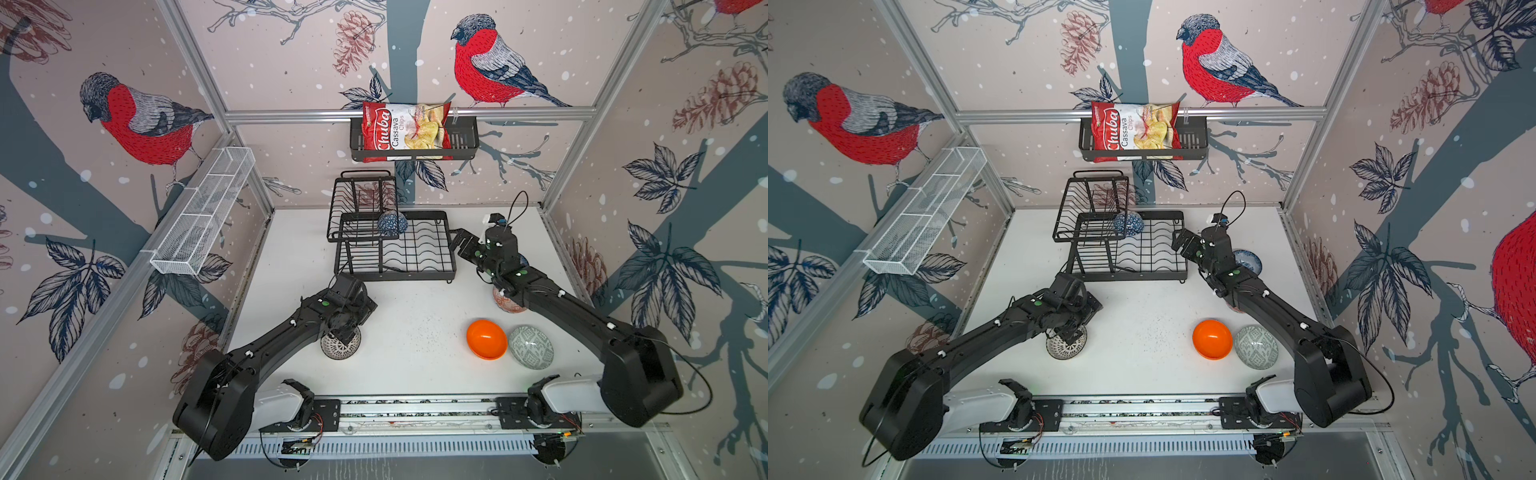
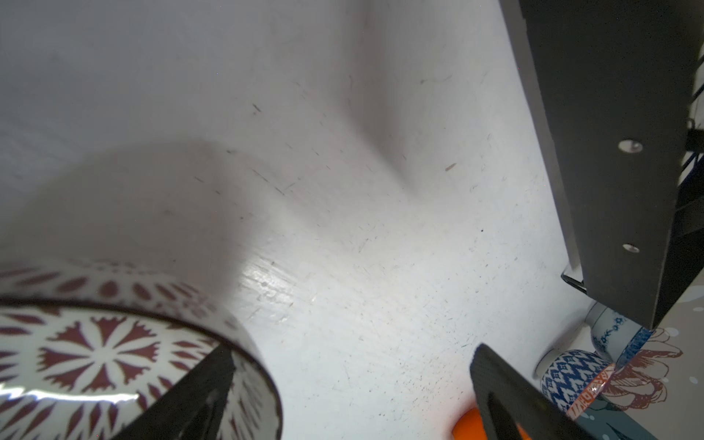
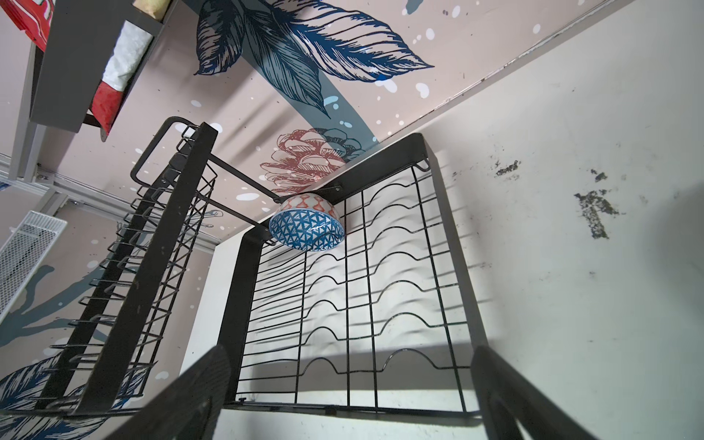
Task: Load the bowls into the dish rack
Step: 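Lower the left gripper onto the maroon-patterned white bowl rim, then close the left gripper on the maroon-patterned bowl rim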
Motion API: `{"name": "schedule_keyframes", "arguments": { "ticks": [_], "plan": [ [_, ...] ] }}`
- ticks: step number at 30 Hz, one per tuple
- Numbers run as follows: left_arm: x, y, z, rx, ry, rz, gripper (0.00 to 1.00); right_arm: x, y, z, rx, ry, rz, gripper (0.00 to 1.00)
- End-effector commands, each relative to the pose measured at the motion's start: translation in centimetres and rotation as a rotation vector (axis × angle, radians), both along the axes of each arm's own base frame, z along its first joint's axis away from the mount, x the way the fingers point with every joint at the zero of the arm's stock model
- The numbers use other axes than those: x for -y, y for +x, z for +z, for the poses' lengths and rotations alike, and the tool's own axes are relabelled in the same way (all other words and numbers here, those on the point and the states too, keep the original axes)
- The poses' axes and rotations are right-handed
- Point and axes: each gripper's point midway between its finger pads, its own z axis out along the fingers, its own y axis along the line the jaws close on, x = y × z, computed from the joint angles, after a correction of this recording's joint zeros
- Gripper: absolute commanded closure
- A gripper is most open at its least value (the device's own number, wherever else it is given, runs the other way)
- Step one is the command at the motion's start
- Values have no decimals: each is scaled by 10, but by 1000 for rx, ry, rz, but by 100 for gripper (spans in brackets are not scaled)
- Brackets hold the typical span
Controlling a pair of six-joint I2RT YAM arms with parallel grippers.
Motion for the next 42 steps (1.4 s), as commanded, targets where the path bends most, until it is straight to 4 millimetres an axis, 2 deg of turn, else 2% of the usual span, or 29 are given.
{"name": "schedule_keyframes", "arguments": {
  "ticks": [1, 15, 23, 24, 25, 28, 30, 32, 34, 37, 42],
  "plan": [
    [15, 11, 7, 54, -13, -61, 3, 3, 1, 6, 16, 18, -5, 0],
    [74, 13, 3, 61, 0, -257, 3, 18, -1, 4, 2, 21, -28, 0],
    [117, 15, 14, 114, 38, -404, 3, 30, -5, 6, 7, 37, -54, 0],
    [118, 13, 9, 107, 57, -421, 3, 33, -5, 7, 9, 39, -60, 0],
    [126, 17, 16, 128, 53, -433, 3, 35, -6, 8, 13, 43, -66, 0],
    [138, 20, 18, 152, 58, -472, 3, 41, -6, 6, 7, 42, -75, 0],
    [145, 24, 21, 160, 57, -490, 3, 45, -10, 16, 26, 47, -77, 0],
    [149, 27, 25, 174, 64, -512, 3, 51, -11, 16, 24, 43, -87, 0],
    [151, 34, 39, 220, 95, -529, 3, 59, -13, 18, 29, 43, -101, 0],
    [133, 46, 61, 303, 234, -533, 3, 70, -16, 21, 42, 45, -123, 0],
    [86, 53, 81, 331, 501, -542, 3, 80, -18, 24, 54, 50, -143, 0]
  ]
}}
